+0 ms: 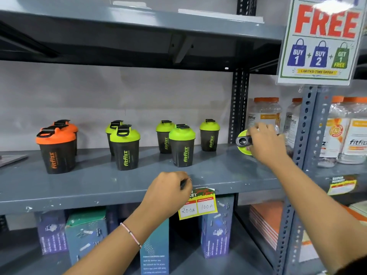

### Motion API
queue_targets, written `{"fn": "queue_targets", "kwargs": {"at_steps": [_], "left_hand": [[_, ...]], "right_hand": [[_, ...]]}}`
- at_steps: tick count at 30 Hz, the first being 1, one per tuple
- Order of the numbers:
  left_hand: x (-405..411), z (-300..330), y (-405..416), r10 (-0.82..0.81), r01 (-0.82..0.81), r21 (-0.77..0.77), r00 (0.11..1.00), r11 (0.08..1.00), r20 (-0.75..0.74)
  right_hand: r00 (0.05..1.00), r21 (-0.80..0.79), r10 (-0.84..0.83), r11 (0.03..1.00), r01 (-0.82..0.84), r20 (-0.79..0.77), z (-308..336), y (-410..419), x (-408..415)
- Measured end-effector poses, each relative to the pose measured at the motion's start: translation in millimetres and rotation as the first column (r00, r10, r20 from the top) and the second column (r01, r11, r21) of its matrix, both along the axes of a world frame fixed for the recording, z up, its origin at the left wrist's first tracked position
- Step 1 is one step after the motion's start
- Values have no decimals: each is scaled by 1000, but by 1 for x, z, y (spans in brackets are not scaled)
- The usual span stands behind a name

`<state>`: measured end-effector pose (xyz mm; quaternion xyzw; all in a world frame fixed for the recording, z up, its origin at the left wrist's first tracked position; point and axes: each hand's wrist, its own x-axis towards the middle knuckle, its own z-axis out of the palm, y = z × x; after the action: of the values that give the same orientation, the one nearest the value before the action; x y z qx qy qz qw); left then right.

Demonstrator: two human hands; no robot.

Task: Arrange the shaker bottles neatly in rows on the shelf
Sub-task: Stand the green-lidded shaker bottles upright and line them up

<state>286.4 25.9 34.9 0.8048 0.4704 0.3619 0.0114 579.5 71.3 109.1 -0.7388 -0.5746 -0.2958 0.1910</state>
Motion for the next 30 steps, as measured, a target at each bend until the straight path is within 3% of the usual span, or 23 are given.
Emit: {"fn": "queue_targets", "kwargs": {"at_steps": [3,6,11,16,20,26,30], "left_hand": [[5,1,2,-13,13,-2,1000,1000,0],[17,1,3,-42,42,-15,999,999,17],[44,4,10,-97,97,-12,993,995,-64],[60,3,17,-93,89,-30,982,996,-164],[62,-6,20,-9,22,34,940,999,-341],[64,-13,22,32,-7,77,942,997,-333],[63,-14,25,32,-6,79,943,997,-330]], "right_hand": [[971,-177,225,955,-236,-82,37,3,13],[918,-317,342,864,-390,-199,68,14,17],[892,-428,400,782,-452,-211,93,41,11],[857,-399,401,764,-507,-323,91,74,15],[874,-398,336,792,-464,-350,91,81,15],[890,-387,219,840,-381,-401,94,86,11],[947,-367,143,896,-248,-289,99,82,-8]]}}
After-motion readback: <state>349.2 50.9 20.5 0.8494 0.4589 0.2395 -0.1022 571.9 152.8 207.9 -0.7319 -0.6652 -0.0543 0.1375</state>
